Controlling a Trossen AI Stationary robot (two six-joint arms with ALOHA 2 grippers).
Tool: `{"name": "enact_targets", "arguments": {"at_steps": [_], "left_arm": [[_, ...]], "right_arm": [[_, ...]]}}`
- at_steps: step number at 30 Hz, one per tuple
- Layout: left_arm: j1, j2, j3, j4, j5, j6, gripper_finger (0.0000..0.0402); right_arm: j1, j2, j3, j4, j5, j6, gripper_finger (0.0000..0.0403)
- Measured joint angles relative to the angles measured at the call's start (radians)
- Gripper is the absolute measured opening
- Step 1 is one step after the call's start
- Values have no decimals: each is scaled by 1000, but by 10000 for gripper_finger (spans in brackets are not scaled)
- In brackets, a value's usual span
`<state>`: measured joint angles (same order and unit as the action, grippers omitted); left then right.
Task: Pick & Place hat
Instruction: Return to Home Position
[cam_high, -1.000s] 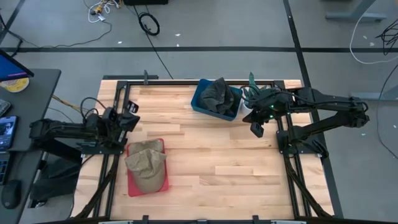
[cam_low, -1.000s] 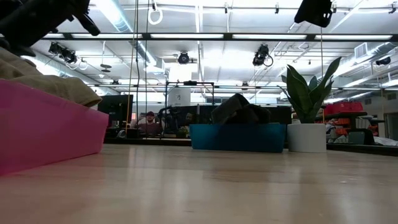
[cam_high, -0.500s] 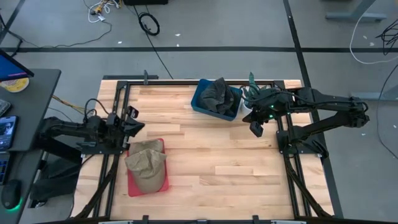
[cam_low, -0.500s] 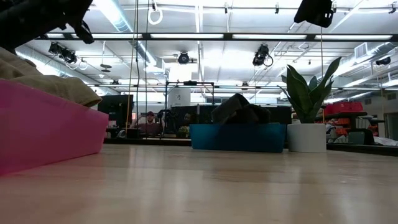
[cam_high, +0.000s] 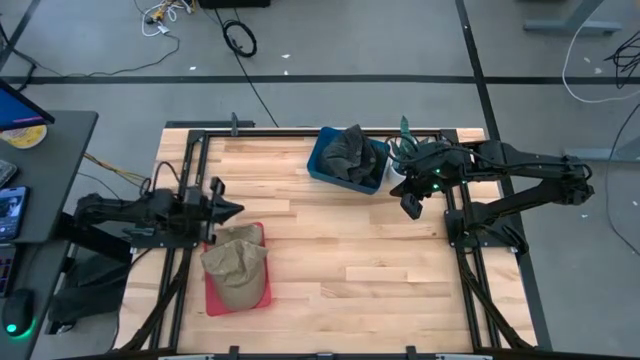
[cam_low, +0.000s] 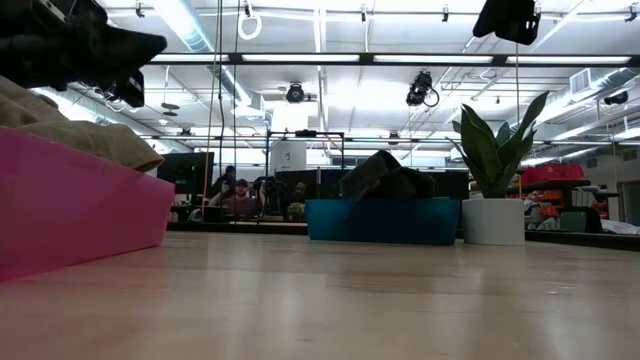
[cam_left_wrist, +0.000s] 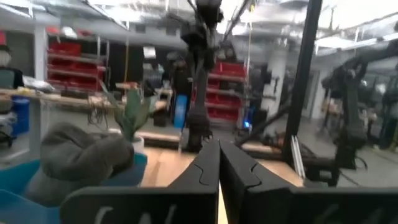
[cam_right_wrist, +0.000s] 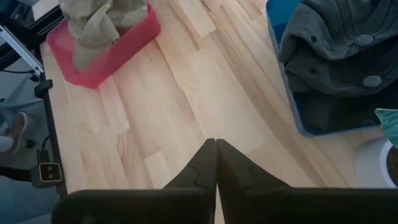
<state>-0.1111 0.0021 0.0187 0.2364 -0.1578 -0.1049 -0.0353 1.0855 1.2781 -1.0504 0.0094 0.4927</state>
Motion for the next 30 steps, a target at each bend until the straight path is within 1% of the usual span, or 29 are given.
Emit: {"name": "enact_targets", "arguments": {"at_steps": [2,7,10,18,21,24,27,30], "left_arm": [[0,1,1,-35,12,-3,3],[0,0,1,-189,18,-40,2],[1,0,5,-233,52,-40,2],[0,4,6,-246,70,42,5],[0,4,6,-248,71,37,6],[0,4,5,-242,70,-9,6],[0,4,5,-235,70,-43,7],[0,4,4,-229,70,-42,7]], "right_arm": [[0,0,0,1,0,0,9],[0,0,0,0,0,12,9],[0,0,0,-2,0,23,9],[0,0,0,-16,0,23,9],[0,-4,0,-24,0,23,9],[0,-21,-1,-30,7,23,9],[0,-66,-47,-6,58,32,9],[0,-137,-144,80,64,73,8]]}}
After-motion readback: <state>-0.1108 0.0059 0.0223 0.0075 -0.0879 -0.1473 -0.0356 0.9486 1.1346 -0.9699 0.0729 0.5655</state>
